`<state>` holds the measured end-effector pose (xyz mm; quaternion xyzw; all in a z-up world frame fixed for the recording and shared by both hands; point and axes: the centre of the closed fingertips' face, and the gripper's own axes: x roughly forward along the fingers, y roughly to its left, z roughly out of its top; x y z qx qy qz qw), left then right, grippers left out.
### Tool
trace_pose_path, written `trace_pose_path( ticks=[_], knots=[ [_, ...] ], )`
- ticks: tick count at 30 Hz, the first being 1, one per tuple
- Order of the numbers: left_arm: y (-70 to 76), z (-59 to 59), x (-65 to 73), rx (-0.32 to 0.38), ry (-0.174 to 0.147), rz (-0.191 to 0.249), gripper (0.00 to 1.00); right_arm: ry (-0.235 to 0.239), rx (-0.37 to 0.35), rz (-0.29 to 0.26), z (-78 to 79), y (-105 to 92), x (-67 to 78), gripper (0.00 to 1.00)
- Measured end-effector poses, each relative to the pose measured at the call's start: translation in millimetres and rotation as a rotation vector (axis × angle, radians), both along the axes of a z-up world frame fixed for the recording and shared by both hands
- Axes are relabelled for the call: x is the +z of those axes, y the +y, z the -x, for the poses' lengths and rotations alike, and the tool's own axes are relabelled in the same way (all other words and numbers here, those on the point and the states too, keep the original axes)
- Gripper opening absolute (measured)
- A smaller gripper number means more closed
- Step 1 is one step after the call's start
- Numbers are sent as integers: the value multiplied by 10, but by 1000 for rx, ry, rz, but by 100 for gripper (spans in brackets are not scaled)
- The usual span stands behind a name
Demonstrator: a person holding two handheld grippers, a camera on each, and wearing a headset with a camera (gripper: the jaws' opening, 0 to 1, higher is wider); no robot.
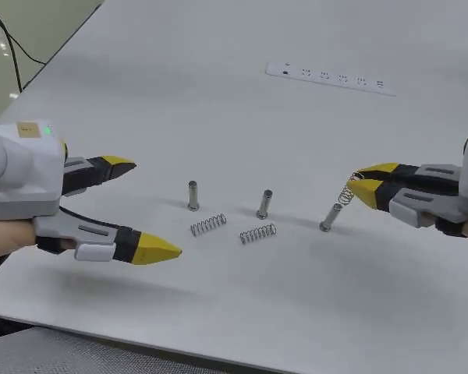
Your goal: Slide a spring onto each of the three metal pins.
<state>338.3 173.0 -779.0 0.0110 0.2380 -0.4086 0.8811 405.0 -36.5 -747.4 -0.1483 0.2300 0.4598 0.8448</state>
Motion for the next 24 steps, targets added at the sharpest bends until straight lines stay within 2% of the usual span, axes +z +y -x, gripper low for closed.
trace_pose_path(
  ticks=[6, 17, 24],
  knots=[
    [14, -11, 4, 8, 1, 2, 98, -3, -5, 5, -22, 0, -24, 7],
    [47, -7, 10, 23, -2, 5, 98, 25, -14, -1, -12, 3, -112, 7],
    [60, -8, -2, 36, 3, 8, 98, 31, -11, 30, -2, 7, -265, 7]
  ],
)
